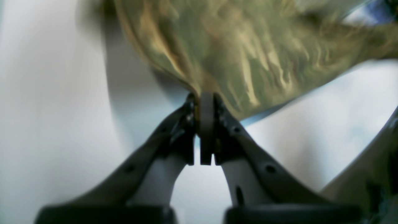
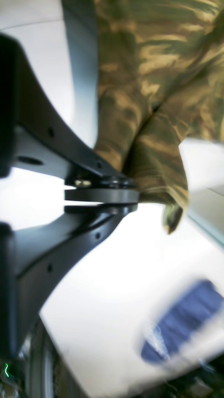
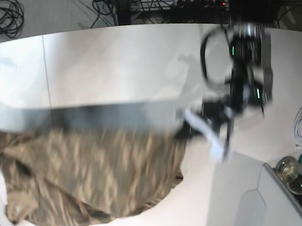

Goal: Layout the t-shirt on the table in an organized manner, then fold the t-shirt properly
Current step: 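Lift the shirt with both grippers and fling it out across the table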

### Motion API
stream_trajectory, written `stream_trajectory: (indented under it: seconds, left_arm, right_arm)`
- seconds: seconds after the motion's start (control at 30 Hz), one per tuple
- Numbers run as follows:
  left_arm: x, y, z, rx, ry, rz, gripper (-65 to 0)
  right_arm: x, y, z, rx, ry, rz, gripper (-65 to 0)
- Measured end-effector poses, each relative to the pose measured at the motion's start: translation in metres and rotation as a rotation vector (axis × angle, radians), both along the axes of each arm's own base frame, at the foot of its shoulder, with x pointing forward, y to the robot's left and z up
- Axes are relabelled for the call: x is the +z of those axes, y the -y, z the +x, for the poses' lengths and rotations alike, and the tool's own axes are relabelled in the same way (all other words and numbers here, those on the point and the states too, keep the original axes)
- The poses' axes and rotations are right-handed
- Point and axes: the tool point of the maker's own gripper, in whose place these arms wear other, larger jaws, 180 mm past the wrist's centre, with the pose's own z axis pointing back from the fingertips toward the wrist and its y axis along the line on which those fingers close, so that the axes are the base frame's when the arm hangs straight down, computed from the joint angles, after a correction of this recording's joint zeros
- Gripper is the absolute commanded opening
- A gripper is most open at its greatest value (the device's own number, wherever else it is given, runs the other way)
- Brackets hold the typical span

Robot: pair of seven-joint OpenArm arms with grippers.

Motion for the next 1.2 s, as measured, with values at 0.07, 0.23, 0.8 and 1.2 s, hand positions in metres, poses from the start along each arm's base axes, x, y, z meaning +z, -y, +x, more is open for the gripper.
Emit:
stream_trajectory:
  seconds: [0.07, 0.23, 0.8, 1.2]
  left_arm:
    - [-0.022, -0.013, -0.020, 0.042, -0.009, 0.046, -65.0]
    - [-0.064, -0.008, -0.076, -0.058, -0.055, 0.146, -65.0]
    - [-0.103, -0.104, -0.121, 0.016, -0.135, 0.448, -65.0]
    - [-0.071, -0.121, -0.064, 0.003, -0.023, 0.564, -65.0]
  right_arm:
    - [-0.036, -0.003, -0.018, -0.017, -0.031, 0.067, -65.0]
    - [-0.093, 0.012, -0.080, -0.112, -0.158, 0.118, -65.0]
    - [-0.140, -0.020, -0.135, -0.109, -0.288, 0.214, -65.0]
    - [-0.128, -0.061, -0.098, 0.069, -0.338, 0.136, -65.0]
